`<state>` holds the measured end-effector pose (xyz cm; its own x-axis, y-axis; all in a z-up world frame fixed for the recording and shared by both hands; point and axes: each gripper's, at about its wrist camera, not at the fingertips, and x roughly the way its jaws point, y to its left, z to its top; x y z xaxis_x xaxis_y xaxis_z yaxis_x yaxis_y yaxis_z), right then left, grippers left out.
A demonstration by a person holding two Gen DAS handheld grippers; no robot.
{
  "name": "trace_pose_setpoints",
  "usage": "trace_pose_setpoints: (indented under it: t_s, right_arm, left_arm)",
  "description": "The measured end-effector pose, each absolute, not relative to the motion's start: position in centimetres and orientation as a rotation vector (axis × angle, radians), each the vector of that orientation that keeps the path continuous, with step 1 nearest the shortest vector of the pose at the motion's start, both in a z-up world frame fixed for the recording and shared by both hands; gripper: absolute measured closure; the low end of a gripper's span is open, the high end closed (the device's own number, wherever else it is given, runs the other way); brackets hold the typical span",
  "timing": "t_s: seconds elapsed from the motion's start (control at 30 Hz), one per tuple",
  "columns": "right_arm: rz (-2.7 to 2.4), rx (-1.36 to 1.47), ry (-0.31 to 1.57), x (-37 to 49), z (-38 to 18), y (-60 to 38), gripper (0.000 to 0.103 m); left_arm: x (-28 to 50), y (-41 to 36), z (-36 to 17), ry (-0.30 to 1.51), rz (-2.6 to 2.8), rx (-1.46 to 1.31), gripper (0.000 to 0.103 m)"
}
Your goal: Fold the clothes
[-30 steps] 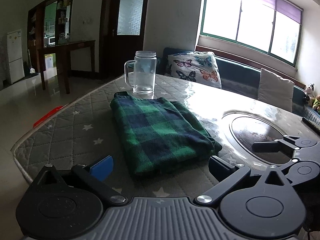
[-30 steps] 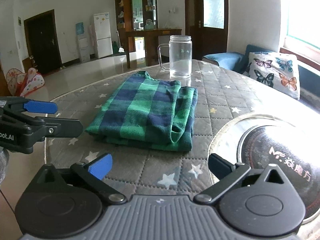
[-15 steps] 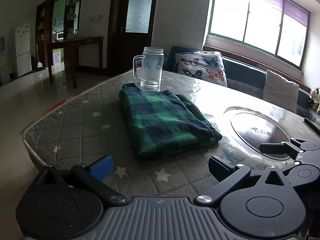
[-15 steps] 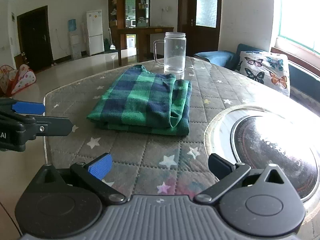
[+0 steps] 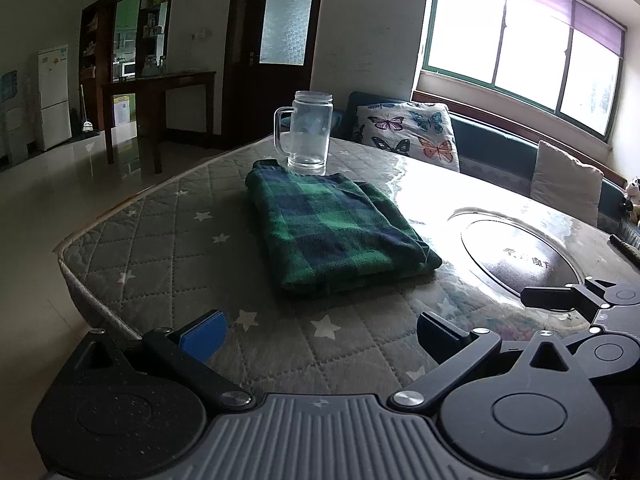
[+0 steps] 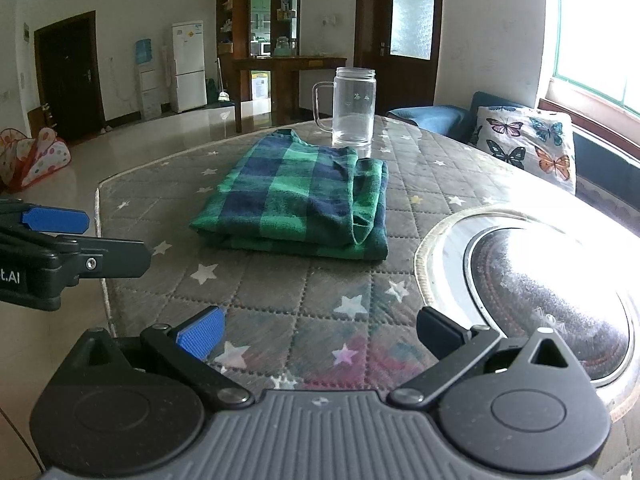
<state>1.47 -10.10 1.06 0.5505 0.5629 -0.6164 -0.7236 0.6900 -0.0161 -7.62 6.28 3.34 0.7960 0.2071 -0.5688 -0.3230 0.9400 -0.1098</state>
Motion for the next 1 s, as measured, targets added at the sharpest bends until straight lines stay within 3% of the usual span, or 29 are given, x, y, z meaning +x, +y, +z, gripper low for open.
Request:
trace_pose_setpoints:
  t_s: [1.0]
  right_arm:
    - [0.766,-0.259,0.634,0.2,0.7,-11.2,0.0]
  left_arm:
    - [-8.2,4.7,3.1,0.595,0.287,-0.191,0.0]
